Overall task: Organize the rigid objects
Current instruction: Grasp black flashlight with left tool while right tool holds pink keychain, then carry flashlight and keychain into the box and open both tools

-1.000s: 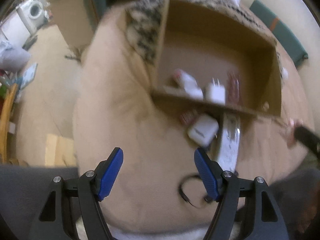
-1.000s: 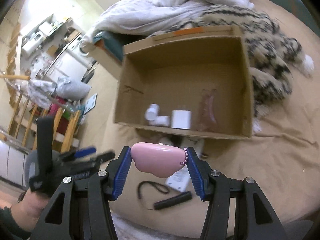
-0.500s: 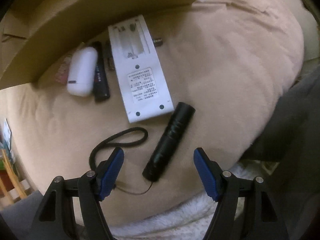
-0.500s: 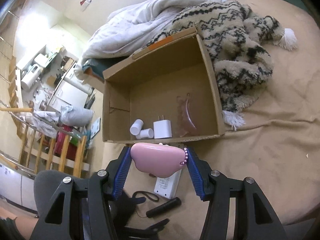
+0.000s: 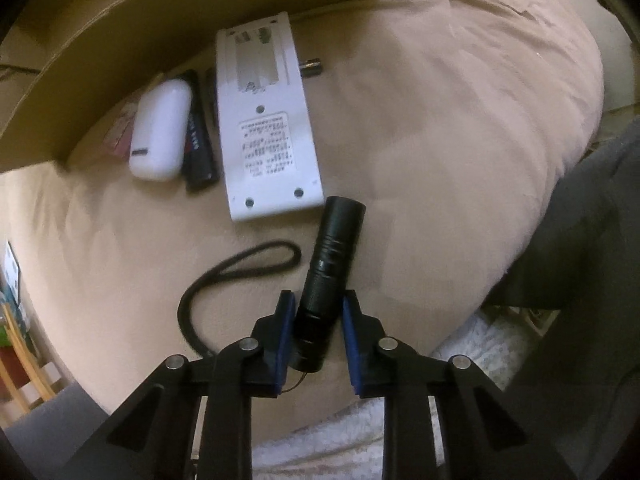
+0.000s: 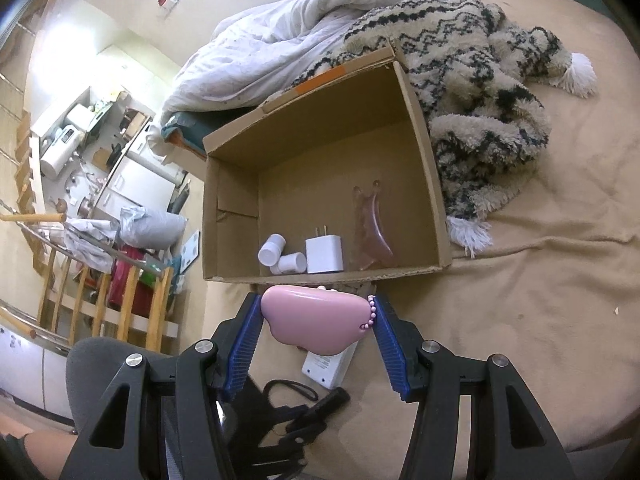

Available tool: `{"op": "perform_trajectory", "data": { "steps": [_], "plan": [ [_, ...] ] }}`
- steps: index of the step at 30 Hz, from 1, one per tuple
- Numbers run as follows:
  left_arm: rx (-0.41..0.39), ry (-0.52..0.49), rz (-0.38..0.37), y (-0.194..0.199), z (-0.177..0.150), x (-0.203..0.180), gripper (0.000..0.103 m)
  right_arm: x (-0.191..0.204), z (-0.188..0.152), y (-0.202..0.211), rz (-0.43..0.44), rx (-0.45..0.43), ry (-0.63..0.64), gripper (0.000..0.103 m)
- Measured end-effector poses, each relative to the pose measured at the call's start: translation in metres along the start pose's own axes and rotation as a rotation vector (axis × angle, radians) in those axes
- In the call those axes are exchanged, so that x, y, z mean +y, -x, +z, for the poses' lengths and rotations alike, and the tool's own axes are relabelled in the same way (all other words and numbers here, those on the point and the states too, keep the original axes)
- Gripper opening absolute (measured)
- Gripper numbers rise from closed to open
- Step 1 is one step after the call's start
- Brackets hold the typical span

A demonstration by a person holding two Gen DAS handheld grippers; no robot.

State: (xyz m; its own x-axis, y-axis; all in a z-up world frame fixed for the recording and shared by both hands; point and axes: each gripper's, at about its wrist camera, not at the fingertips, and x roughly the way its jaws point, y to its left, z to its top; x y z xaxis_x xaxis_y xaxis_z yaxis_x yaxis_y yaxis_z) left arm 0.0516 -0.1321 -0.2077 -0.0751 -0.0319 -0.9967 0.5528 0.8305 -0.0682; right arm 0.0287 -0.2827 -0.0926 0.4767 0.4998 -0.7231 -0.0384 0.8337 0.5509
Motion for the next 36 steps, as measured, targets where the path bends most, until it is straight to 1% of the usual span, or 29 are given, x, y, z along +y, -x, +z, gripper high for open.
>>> {"op": "perform_trajectory", "data": {
  "steps": [1,2,3,5,11,15,17,20,25,27,28,29,31,36],
  "plan": [
    [-0.004,0.0,0.002,0.003,-0.002,0.003,0.021,0.0,0.0,0.0,-0.002,0.0,0.001,0.059],
    [-0.01,0.0,0.006,0.006,-0.005,0.006,0.018,0.0,-0.001,0.001,-0.004,0.0,0.002,0.059],
    [-0.018,0.01,0.015,0.009,-0.002,0.01,0.018,0.0,-0.001,0.001,-0.007,0.0,0.003,0.059],
    [-0.039,0.034,0.019,0.017,-0.005,0.021,0.017,0.001,-0.002,0.001,-0.014,0.0,0.006,0.059],
    [-0.129,0.162,0.021,0.056,-0.031,0.07,0.017,0.005,-0.003,-0.001,-0.037,-0.001,0.023,0.059],
    [-0.221,0.28,0.029,0.085,-0.036,0.107,0.017,0.007,-0.003,-0.004,-0.049,0.004,0.034,0.059],
    [-0.258,0.32,0.035,0.095,-0.041,0.118,0.017,0.008,-0.004,-0.004,-0.05,0.005,0.041,0.059],
    [-0.324,0.393,0.016,0.117,-0.042,0.139,0.017,0.01,-0.004,-0.004,-0.053,0.001,0.054,0.059],
    [-0.437,0.481,0.026,0.151,-0.039,0.149,0.017,0.012,-0.002,0.002,-0.043,-0.034,0.058,0.059],
    [-0.474,0.495,0.036,0.165,-0.035,0.154,0.017,0.011,0.001,0.005,-0.038,-0.055,0.057,0.059],
    [-0.505,0.5,0.047,0.176,-0.032,0.156,0.017,0.011,0.004,0.007,-0.038,-0.068,0.059,0.059],
    [-0.524,0.502,0.054,0.178,-0.031,0.155,0.017,0.012,0.007,0.008,-0.043,-0.082,0.067,0.059],
    [-0.584,0.495,0.066,0.197,-0.026,0.155,0.017,0.015,0.013,0.01,-0.06,-0.107,0.089,0.059],
    [-0.706,0.491,0.049,0.232,-0.01,0.159,0.017,0.016,0.028,0.005,-0.067,-0.135,0.096,0.059]
  ]
}}
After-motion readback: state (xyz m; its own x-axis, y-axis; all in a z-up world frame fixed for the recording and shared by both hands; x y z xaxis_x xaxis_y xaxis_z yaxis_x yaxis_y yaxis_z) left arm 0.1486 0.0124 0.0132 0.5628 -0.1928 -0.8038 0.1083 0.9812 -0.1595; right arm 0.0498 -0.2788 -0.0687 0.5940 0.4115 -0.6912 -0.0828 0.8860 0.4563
